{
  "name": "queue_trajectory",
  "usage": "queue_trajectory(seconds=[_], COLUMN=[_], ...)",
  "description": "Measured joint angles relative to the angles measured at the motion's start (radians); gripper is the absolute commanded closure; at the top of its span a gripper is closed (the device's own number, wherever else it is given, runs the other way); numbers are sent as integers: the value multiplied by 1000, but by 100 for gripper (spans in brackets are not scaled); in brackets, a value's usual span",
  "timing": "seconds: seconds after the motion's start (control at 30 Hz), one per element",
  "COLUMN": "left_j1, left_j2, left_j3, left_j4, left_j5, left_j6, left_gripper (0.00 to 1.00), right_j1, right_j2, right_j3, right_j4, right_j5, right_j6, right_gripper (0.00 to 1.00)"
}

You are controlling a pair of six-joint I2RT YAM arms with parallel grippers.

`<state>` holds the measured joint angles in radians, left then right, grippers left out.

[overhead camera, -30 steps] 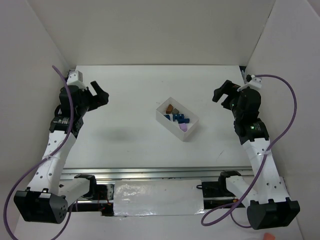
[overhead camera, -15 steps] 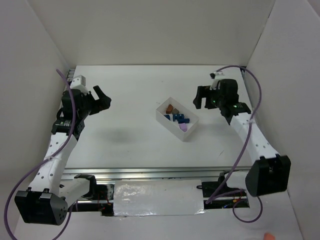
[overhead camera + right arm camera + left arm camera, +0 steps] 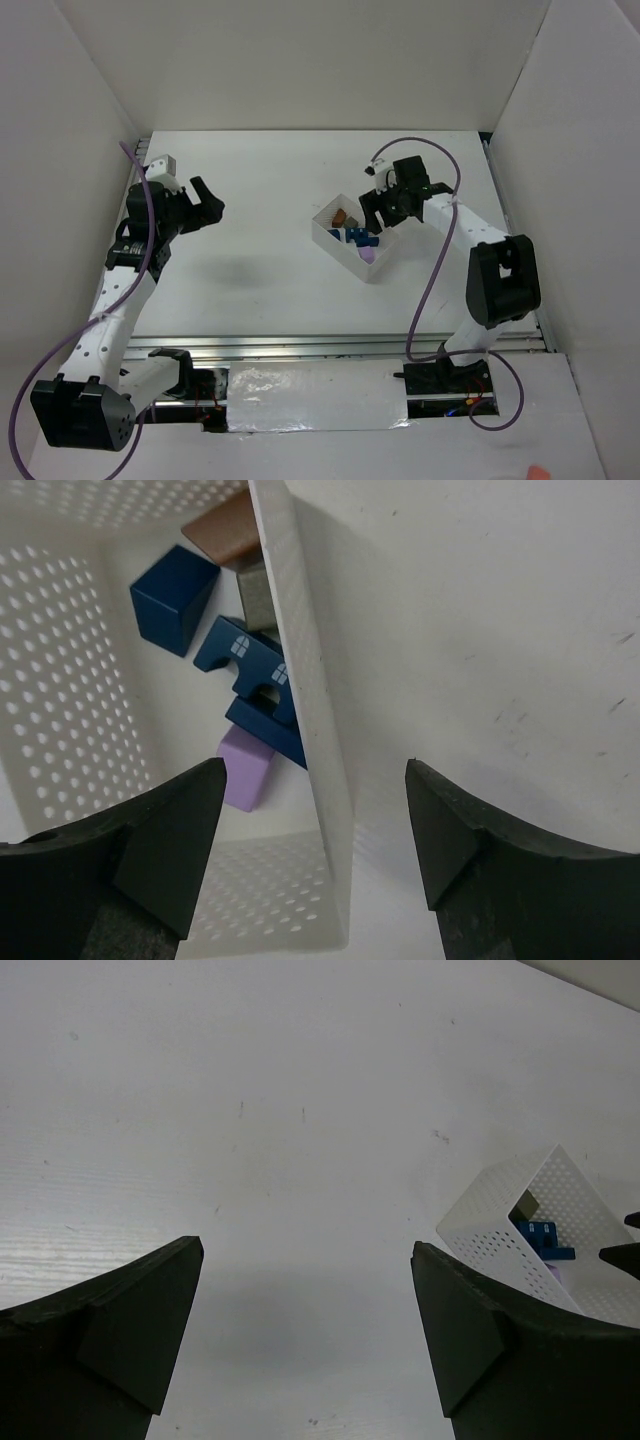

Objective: Build the wood block tower

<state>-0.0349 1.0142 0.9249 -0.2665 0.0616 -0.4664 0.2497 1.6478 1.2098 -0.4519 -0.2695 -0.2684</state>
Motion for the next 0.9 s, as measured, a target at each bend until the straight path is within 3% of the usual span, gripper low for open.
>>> queue_trajectory(seconds=[0.1,0.2,0.23,0.3,0.4,0.53,0.9], left_j1=[0,0,0,0,0,0,0], left_j2=[0,0,0,0,0,-1,-36], left_j3=[0,-1,-2,-3,-3,-7,-33], left_j4=[0,0,1,0,1,4,6], left_j5=[-2,-9,-12,-14,-15,-15,-14], left_j6=[3,13,16,18,19,19,20], left_gripper=[1,1,1,1,1,1,1], right_j1=[18,31,34,35,41,56,101], right_j2=[40,71,75,77,75,63,-3], right_j3=[0,0,0,0,0,10,96], right_j4=[-24,-43,-48,-51,-46,-73,-86], right_j5=[39,90,103,126,173,241,607], right_j6=[-4,0,1,4,16,5,-100], right_gripper=[26,44,56,68,74,100,100])
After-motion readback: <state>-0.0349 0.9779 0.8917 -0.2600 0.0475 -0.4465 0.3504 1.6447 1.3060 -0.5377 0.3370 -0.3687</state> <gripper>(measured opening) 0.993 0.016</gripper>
